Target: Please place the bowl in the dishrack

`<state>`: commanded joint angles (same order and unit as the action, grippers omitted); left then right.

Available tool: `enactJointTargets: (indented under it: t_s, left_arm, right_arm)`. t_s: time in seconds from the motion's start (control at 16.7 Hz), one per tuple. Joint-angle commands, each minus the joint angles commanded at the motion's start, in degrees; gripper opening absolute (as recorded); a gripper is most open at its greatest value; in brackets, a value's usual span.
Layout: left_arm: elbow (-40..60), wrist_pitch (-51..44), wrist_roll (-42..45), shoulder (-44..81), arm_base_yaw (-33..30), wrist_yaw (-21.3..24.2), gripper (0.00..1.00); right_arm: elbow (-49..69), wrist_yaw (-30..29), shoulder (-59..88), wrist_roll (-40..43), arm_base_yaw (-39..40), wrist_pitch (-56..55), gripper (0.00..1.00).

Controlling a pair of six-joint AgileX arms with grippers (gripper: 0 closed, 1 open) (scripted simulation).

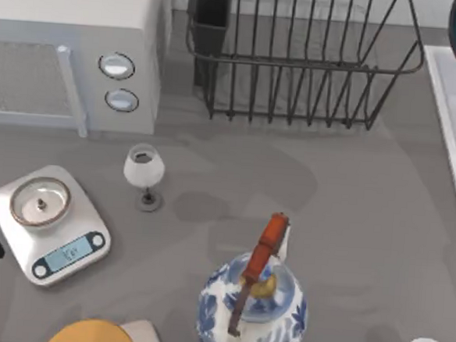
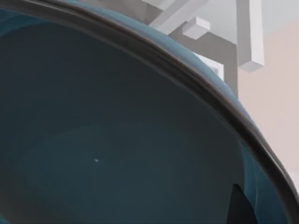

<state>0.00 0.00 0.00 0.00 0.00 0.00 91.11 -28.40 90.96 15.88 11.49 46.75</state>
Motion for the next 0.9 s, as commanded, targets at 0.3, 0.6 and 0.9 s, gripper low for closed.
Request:
enactJointTargets:
  t_s: [0.3, 0.6, 0.9]
  left_arm:
    - [0.0, 0.0, 0.0, 0.0, 0.0, 0.0, 1.0]
    - [0.0, 0.0, 0.0, 0.0, 0.0, 0.0, 1.0]
    - [0.0, 0.0, 0.0, 0.0, 0.0, 0.0, 1.0]
  right_arm:
    - [-4.27, -16.93, -3.56, -9.59, 27.02, -24.63, 0.0]
    - [-7.82, -29.58, -7.45, -16.27, 44.59, -41.99, 0.0]
    - [-8.75, -32.42, -8.38, -17.69, 47.97, -45.4, 0.0]
